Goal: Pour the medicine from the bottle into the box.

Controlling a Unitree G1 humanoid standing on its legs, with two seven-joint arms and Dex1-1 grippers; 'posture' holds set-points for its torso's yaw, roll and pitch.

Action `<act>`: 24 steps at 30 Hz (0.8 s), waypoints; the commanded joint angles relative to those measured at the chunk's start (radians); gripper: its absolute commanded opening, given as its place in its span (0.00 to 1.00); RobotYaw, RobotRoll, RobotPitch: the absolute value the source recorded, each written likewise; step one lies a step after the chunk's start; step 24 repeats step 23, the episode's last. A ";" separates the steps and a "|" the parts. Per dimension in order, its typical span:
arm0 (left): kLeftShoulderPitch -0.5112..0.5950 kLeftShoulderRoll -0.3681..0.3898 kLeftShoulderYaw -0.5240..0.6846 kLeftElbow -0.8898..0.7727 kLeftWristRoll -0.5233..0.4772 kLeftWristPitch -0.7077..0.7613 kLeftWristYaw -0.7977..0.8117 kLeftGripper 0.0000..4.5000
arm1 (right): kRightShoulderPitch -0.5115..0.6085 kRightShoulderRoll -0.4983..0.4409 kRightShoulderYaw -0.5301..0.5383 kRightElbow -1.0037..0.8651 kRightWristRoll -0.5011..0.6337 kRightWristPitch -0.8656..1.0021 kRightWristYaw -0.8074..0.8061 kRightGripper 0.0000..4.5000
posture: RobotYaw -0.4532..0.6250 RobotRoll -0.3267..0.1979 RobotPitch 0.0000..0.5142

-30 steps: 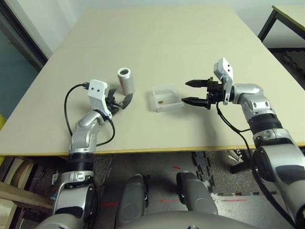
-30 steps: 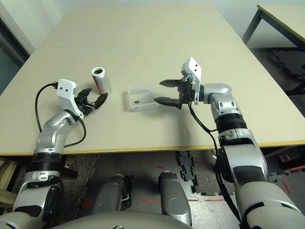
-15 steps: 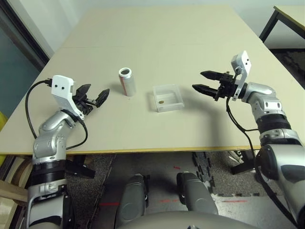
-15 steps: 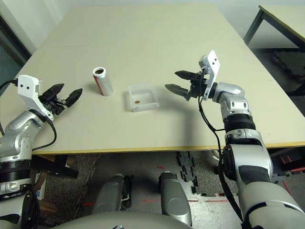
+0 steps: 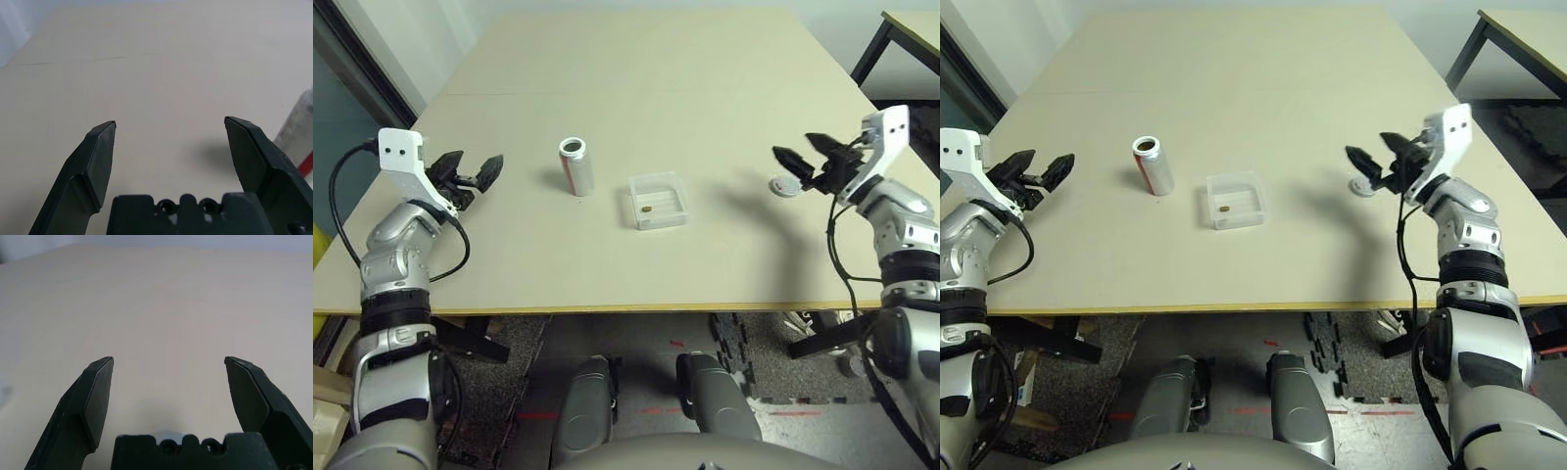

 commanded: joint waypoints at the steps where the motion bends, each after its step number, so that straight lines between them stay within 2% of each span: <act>1: -0.030 0.020 -0.002 0.061 0.015 -0.030 -0.005 0.99 | -0.002 -0.023 -0.019 0.048 -0.010 -0.043 -0.057 1.00 | 0.27 0.62 0.24; 14: -0.093 0.054 0.019 0.203 0.018 -0.097 0.018 0.99 | -0.003 -0.055 -0.077 0.163 0.010 -0.105 -0.197 1.00 | 0.27 0.62 0.24; 24: -0.142 0.068 0.008 0.277 0.033 -0.133 0.005 0.99 | 0.006 -0.057 -0.101 0.190 0.018 -0.128 -0.228 1.00 | 0.27 0.62 0.23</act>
